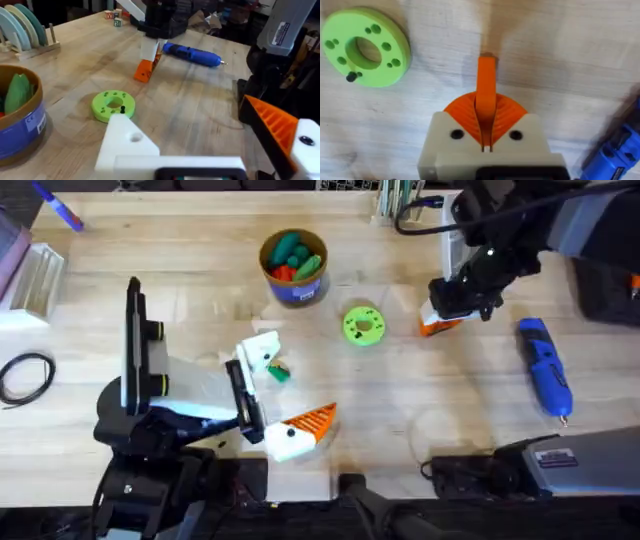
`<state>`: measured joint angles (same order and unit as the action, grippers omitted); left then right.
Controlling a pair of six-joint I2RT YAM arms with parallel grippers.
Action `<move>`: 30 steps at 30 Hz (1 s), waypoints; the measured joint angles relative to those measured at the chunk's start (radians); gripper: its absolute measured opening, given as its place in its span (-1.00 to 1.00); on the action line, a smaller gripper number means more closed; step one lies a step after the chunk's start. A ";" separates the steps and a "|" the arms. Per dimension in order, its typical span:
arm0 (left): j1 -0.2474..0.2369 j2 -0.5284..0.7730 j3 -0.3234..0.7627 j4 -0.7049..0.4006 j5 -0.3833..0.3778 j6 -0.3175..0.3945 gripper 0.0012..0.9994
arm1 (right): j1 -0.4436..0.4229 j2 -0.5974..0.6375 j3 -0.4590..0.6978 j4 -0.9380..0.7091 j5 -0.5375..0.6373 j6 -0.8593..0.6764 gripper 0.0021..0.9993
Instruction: Pick up the gripper from the table and insert it into the empty holder that is missing its gripper. Then pick up a screw, insert it into the mounting hole, and use the screwdriver to tighten it. Finally, clean up the table by picking up the vegetable and placing it into the bucket.
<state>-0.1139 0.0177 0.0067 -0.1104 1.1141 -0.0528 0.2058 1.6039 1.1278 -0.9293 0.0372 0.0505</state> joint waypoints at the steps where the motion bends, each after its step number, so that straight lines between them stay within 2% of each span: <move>1: 0.000 0.000 0.000 0.000 0.000 0.000 0.97 | 0.000 0.000 0.000 0.005 0.000 0.000 -0.84; 14: 0.000 0.000 0.000 0.000 0.000 0.000 0.97 | 0.000 0.041 0.000 0.065 0.000 -0.004 -0.37; 23: 0.000 0.000 0.000 0.000 0.000 0.000 0.97 | 0.000 0.041 0.000 0.071 0.001 -0.006 0.14; 30: 0.000 0.000 0.000 0.000 0.000 0.000 0.97 | 0.000 0.041 0.045 0.004 0.000 -0.006 0.26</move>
<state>-0.1139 0.0177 0.0067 -0.1104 1.1141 -0.0528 0.2058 1.6451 1.1727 -0.9254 0.0376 0.0441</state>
